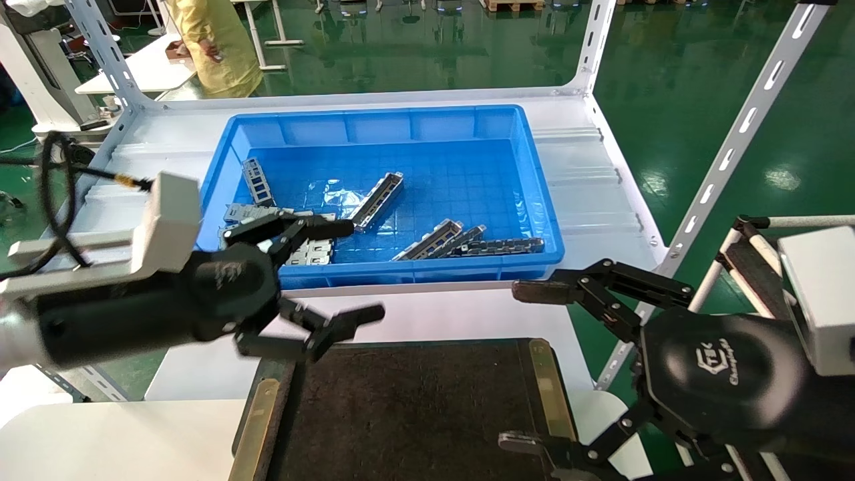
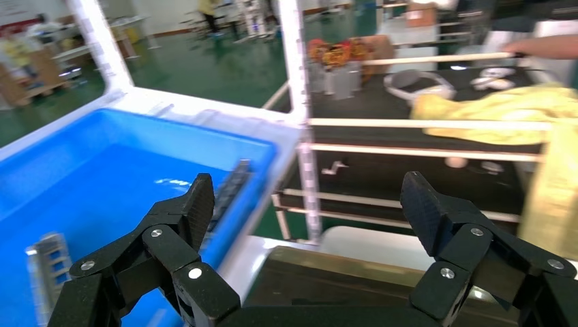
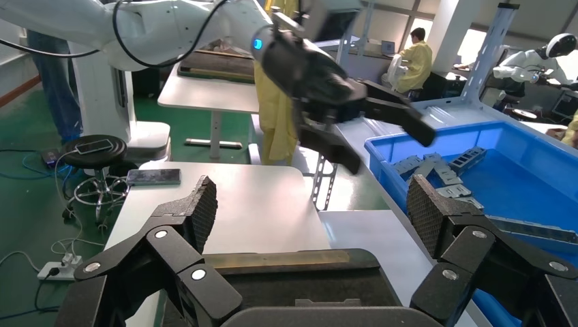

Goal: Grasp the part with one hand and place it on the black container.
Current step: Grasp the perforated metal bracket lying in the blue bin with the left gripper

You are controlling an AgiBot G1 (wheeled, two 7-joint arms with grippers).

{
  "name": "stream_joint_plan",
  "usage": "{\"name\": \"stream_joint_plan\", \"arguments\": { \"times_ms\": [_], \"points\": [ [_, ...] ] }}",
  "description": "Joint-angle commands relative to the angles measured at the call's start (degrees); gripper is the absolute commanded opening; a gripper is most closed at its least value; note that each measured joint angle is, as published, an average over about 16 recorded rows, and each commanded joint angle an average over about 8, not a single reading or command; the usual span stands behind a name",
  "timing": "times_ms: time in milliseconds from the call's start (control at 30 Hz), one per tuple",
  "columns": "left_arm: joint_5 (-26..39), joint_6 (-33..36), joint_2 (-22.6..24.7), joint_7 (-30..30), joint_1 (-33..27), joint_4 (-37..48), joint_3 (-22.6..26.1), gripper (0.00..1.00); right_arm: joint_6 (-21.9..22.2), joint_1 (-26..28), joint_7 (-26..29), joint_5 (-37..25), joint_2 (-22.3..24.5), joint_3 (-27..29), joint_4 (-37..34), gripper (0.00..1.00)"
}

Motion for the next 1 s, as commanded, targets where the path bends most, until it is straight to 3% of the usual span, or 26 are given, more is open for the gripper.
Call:
{"name": "stream_joint_plan", "arguments": {
  "times_ms": [33, 433, 1000],
  "points": [
    [2.1, -2.0, 1.7, -0.4, -1.5, 1.3, 0.9, 1.00, 0.0, 0.0, 0.0, 0.0, 0.0, 0.0, 0.0, 1.00],
    [11.5, -12.8, 12.8, 3.1, -9.5, 18.0, 4.5, 1.00, 0.0, 0.0, 0.0, 0.0, 0.0, -0.1, 0.0, 1.00],
    [17.7, -24.8, 25.9, 14.8, -19.8, 46.6, 6.5, 1.00, 0.1, 0.0, -0.1, 0.1, 0.1, -0.1, 0.0, 1.00]
  ]
}}
